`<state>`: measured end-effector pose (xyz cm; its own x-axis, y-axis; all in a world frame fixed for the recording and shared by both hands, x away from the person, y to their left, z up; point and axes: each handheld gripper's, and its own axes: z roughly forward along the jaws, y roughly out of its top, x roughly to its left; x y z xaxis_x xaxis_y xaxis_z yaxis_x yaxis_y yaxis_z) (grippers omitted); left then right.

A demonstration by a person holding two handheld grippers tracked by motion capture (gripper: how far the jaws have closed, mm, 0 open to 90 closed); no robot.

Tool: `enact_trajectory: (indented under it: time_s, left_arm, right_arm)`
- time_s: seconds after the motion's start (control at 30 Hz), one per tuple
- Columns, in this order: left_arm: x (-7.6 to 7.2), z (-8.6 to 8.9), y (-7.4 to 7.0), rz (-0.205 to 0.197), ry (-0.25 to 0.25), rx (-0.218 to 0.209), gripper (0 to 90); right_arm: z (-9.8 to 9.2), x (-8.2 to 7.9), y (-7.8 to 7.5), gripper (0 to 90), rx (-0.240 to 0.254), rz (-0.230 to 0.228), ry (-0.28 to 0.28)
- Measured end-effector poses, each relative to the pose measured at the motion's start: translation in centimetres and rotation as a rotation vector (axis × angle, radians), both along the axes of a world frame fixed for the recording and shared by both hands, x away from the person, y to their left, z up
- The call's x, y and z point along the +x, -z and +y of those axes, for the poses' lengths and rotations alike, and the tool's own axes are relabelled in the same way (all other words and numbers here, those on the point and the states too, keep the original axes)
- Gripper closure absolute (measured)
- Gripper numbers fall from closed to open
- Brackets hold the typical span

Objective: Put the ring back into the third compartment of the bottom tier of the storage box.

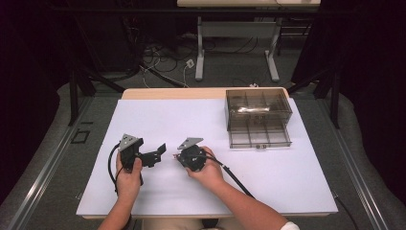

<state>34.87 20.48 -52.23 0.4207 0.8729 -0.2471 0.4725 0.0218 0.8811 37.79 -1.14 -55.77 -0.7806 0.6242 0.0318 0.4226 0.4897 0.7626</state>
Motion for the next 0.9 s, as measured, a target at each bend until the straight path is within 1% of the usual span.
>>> enact_trajectory:
  time_s: [0.1, 0.17, 0.23, 0.27, 0.37, 0.43, 0.47, 0.57, 0.6, 0.63, 0.67, 0.77, 0.8, 0.83, 0.87, 0.9]
  left_arm:
    - [0.0, 0.0, 0.0, -0.002, 0.000, 0.002, 0.5]
    - [0.0, 0.0, 0.0, -0.003, 0.003, 0.005, 0.5]
    - [0.0, 0.0, 0.0, -0.001, 0.002, 0.002, 0.5]
    - [0.0, 0.0, 0.0, -0.001, 0.004, 0.001, 0.5]
    - [0.0, -0.1, 0.0, -0.002, 0.004, 0.001, 0.5]
    - [-0.1, -0.1, 0.0, -0.001, 0.008, 0.004, 0.5]
    - [-0.1, -0.1, 0.0, -0.001, 0.009, 0.005, 0.5]
    - [-0.1, -0.1, 0.0, -0.002, 0.009, 0.003, 0.5]
    - [-0.1, -0.1, 0.0, -0.001, 0.011, 0.004, 0.5]
    - [-0.1, -0.1, 0.0, -0.001, 0.011, 0.004, 0.5]
    - [-0.1, -0.2, 0.1, 0.002, 0.011, 0.003, 0.6]
    - [-0.1, -0.2, 0.1, 0.001, 0.011, 0.003, 0.7]
    - [-0.1, -0.2, 0.2, 0.001, 0.009, 0.000, 0.7]
    - [-0.1, -0.2, 0.2, 0.001, 0.009, 0.000, 0.7]
    - [-0.1, -0.2, 0.2, 0.001, 0.008, 0.001, 0.7]
    - [-0.1, -0.2, 0.2, 0.001, 0.008, 0.001, 0.7]
  right_arm:
    - [0.0, -0.1, -0.1, 89.4, 0.009, -0.010, 0.009]
    - [-0.1, -0.3, -0.3, 89.4, 0.006, -0.021, 0.036]
    - [-0.2, -0.3, -0.4, 89.4, -0.002, -0.022, 0.044]
    - [-0.3, -0.3, -0.5, 89.4, 0.010, -0.019, 0.053]
    - [-0.3, -0.4, -0.7, 89.4, 0.018, -0.024, 0.062]
    - [-0.6, -0.4, -0.9, 89.4, 0.023, -0.018, 0.069]
    - [-0.6, -0.4, -0.9, 89.4, 0.035, -0.024, 0.075]
    - [-0.8, -0.4, -1.0, 89.4, 0.040, -0.018, 0.080]
    - [-0.9, -0.4, -1.0, 89.4, 0.049, -0.021, 0.089]
    - [-1.1, -0.4, -1.2, 89.4, 0.040, -0.011, 0.088]
    - [-1.1, -0.4, -1.1, 89.4, 0.054, -0.020, 0.093]
    - [-1.4, -0.3, -1.3, 89.4, 0.051, -0.016, 0.093]
    - [-1.5, -0.3, -1.4, 89.4, 0.060, -0.019, 0.105]
    - [-1.5, -0.3, -1.4, 89.4, 0.060, -0.019, 0.105]
    - [-1.7, -0.2, -1.6, 89.4, 0.077, -0.025, 0.110]
    - [-1.7, -0.2, -1.6, 89.4, 0.077, -0.025, 0.110]
